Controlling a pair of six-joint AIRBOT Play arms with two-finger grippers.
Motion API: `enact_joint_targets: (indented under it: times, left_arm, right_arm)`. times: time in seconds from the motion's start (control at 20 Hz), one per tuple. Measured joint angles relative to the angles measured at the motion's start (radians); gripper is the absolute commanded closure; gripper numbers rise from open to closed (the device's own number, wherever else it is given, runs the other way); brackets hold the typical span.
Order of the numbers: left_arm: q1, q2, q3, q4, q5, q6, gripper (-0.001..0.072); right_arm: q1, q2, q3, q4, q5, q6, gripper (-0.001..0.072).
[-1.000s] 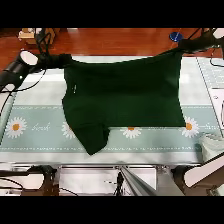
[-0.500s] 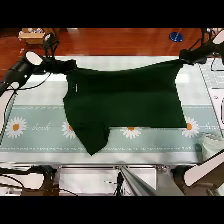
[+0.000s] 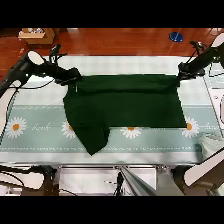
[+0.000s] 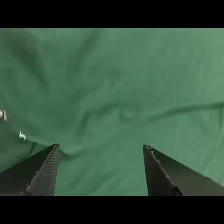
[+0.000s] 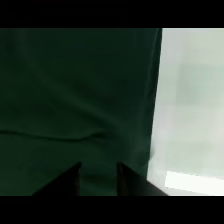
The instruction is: Fold the shirts.
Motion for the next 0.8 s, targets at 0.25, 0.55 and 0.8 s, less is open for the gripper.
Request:
enact_joint_targets:
  times: [0.25, 0.55, 0.8]
  left_arm:
    - [0.078, 0.074, -0.06, 0.09, -0.277, 0.016, 0.0095]
    - [0.151, 0.314, -0.48, 0.091, -0.365, 0.084, 0.0095]
    - [0.163, 0.41, -0.714, -0.048, -0.315, 0.132, 0.0095]
  right_arm:
    - [-0.104, 0.063, -0.009, -0.015, 0.133, -0.036, 0.033]
    - [-0.297, 0.192, -0.215, 0.088, 0.169, -0.051, 0.0331]
    - [-0.377, 0.276, -0.406, 0.124, 0.096, -0.071, 0.033]
